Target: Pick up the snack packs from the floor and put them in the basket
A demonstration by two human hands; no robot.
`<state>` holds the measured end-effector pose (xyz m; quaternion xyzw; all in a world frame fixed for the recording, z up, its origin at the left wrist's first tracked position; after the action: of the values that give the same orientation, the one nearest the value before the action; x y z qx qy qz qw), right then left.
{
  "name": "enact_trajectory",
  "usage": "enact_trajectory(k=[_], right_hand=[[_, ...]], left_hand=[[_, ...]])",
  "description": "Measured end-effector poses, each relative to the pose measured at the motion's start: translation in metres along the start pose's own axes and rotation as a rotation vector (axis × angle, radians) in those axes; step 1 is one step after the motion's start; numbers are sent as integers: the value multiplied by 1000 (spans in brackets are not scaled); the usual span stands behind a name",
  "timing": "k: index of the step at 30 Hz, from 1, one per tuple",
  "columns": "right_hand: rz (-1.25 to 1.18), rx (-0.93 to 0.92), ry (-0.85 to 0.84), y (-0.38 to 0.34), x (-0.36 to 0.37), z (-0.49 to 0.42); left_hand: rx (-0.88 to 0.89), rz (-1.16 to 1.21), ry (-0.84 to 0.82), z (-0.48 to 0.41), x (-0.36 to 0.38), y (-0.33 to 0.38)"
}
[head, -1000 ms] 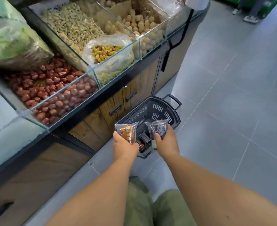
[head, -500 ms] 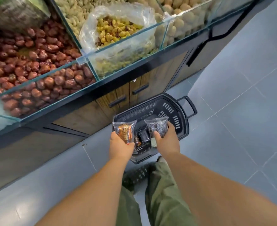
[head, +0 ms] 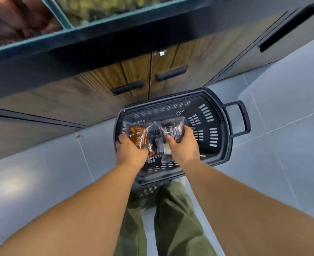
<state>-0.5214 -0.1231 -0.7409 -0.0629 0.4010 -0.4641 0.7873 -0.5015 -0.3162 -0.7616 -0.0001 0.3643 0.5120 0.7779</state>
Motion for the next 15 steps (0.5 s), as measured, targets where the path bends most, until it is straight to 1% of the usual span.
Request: enact_trajectory(k=[4, 9, 12, 15], right_hand=[[27, 32, -40, 31, 36, -51], [44, 59, -55, 75, 84, -101], [77, 107, -80, 97, 112, -125], [118, 107, -98, 114, 140, -146]], left_hand=[[-70, -87, 13, -52, 44, -21], [-120, -156, -36, -101, 104, -45], [-99, -161, -70, -130, 134, -64], [-146, -130, -77, -153, 154, -80]])
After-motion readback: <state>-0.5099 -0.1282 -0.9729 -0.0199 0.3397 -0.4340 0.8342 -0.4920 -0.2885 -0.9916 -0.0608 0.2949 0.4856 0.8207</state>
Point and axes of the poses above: each hand's wrist, its own z-axis away from the middle knuckle, its own x-axis out of the palm, y = z × x, the point moved 7 cm from there along -z, towards the middle knuckle, and after that the axes turned 3 degrees about z, right-handed, at the moved point
